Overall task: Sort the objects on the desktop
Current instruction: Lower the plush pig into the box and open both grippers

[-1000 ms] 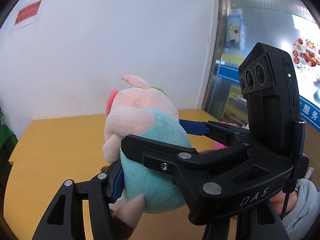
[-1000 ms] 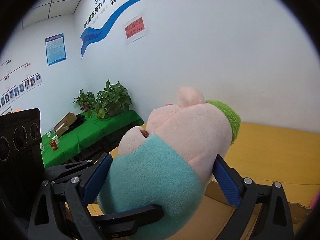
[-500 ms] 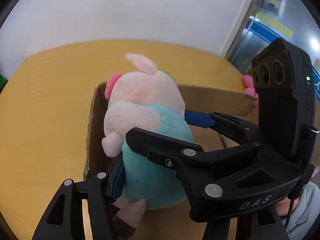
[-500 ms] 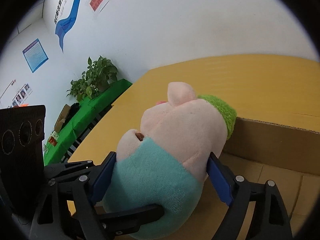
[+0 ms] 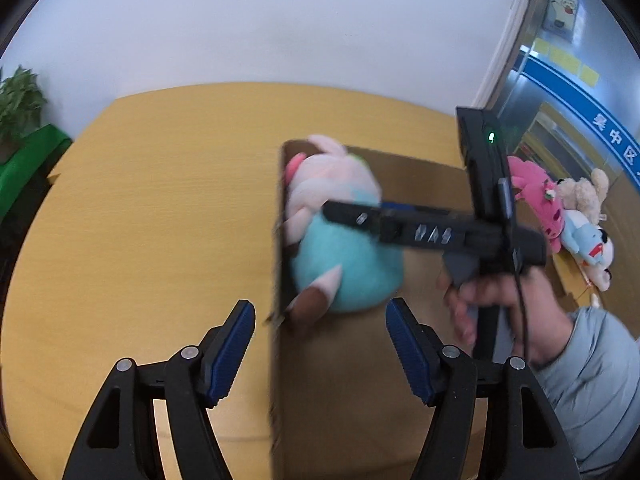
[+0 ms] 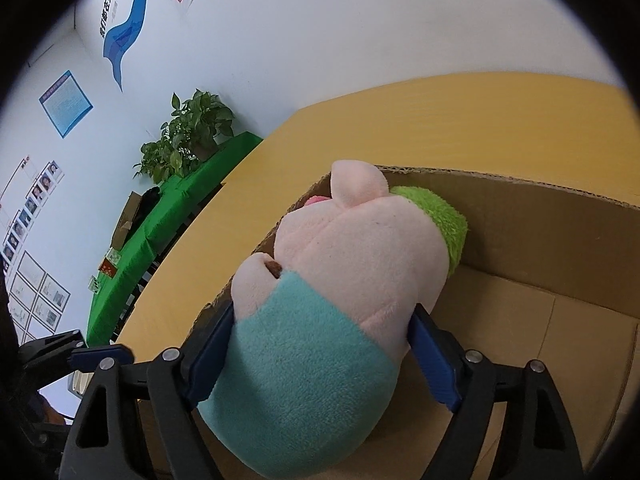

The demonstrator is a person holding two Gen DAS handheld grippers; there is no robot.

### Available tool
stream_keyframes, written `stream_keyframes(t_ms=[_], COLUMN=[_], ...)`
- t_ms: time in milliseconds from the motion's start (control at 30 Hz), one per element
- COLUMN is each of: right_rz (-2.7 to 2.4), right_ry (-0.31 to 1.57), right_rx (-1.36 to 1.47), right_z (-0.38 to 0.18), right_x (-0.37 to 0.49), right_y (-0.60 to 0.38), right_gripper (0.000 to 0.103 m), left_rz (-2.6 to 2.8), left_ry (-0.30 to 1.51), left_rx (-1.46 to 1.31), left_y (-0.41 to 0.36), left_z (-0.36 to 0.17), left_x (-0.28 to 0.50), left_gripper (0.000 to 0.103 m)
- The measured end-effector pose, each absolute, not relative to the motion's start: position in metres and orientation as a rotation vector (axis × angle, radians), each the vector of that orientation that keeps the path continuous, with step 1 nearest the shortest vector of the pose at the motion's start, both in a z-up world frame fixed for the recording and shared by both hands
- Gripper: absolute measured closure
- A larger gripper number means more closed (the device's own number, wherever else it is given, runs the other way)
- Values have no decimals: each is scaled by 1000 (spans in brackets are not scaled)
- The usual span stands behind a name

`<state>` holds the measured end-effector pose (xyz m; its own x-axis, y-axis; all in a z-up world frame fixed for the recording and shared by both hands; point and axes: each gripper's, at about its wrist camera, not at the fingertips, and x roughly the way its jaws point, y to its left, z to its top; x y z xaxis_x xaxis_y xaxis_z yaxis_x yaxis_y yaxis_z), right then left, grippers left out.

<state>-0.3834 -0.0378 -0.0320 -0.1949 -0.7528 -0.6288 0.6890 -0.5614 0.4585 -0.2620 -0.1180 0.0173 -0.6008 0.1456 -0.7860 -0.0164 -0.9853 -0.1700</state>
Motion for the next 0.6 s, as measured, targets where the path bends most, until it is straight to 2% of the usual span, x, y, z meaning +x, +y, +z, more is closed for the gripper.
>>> stream_keyframes(t_ms=[100, 167, 200, 233, 300, 333, 433, 600], right_rz=[-1909, -1922, -1948, -1970, -1986, -2017, -2031, -2055], right_ry=[-83, -78, -57, -41, -36, -56, -9, 77], right_rx=[1089, 1118, 1113, 1095, 1047, 1032, 993, 946], right_z=[-28, -19, -10, -1, 25, 36, 71, 93], right_x=[-387, -388, -385, -382, -370, -363, -329, -255], right_y=[-42, -43, -42, -40, -30, -25, -2, 63], right_gripper=[10, 10, 10, 10, 10, 10, 10, 10], left_rz=[2738, 2722, 2715, 2701, 2674, 2673, 2720, 2721], left_ry=[-274, -307, -313, -317, -313, -303, -263, -304], left_rx=[-1425, -1494, -1514, -1534, -1566, -1575, -1566, -1551], left_y=[-128, -129, -138, -140, -138, -137, -137, -144], left_z=[1, -18, -20, -25, -36, -39, -40, -40], left_x=[-233, -222, -220, -217, -213, -210, -200, -185], left_gripper=[38, 44, 52, 67, 85, 89, 98, 101])
